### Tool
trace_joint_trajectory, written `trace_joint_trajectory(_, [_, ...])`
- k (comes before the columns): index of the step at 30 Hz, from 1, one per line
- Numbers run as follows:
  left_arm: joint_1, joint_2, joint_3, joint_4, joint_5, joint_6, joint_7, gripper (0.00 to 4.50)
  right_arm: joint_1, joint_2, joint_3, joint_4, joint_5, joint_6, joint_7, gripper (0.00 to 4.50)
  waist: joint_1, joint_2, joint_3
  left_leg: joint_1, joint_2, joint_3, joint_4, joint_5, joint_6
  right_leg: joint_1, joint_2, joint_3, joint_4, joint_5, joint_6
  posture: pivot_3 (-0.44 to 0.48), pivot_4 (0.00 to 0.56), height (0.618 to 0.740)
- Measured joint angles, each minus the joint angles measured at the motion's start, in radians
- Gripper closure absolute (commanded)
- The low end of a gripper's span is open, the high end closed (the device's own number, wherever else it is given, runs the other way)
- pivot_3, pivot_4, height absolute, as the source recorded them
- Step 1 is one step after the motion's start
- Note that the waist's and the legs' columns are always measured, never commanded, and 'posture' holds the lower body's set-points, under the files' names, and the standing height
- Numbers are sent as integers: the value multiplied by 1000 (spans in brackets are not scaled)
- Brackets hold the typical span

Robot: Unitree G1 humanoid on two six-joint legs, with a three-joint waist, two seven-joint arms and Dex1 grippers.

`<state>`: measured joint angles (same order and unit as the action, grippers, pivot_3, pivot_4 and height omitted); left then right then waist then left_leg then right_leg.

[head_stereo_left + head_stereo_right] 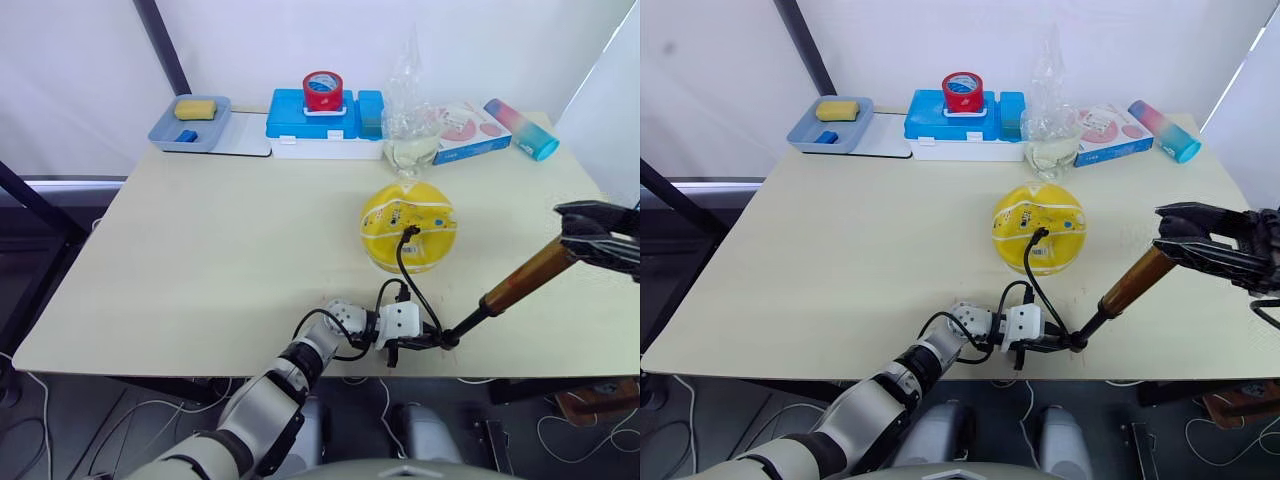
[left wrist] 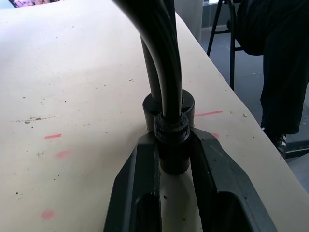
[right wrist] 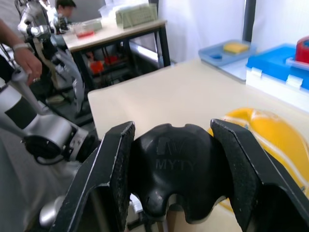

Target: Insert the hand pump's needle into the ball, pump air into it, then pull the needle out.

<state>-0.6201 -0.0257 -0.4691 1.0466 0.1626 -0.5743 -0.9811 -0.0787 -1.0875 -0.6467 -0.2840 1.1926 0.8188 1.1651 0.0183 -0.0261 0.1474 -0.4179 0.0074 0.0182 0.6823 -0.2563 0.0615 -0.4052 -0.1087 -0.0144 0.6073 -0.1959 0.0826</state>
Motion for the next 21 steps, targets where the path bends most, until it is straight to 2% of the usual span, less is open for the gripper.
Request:
trace_joint_trajectory(6, [0,0,-1,2,0,0,-3,4122,28,46,11,-54,-55,-45,-7,2500,1,0,0,0,0,-1,0,0,0,0,1,-1,0,0,0,0,150,739])
trace_joint_trajectory(10, [1,2,-1,5,0,0,4,4122,121,146,135,-69,-228,-210,17,2500,-1,-5,-3,2,0,-1,0,0,0,1,1,-1,0,-2,4,0,150,739])
trace_joint_trajectory(15, [1,3,-2,6,0,0,5,4122,142,215,275,-29,-376,-352,25,2500,-2,-5,-3,2,0,0,1,0,0,1,1,-1,0,-2,5,0,150,739])
trace_joint_trajectory(21, [0,5,-3,6,0,0,5,4122,194,271,345,7,-465,-484,26,2500,-2,-5,-4,3,0,0,1,0,0,1,1,-1,0,1,1,0,150,739])
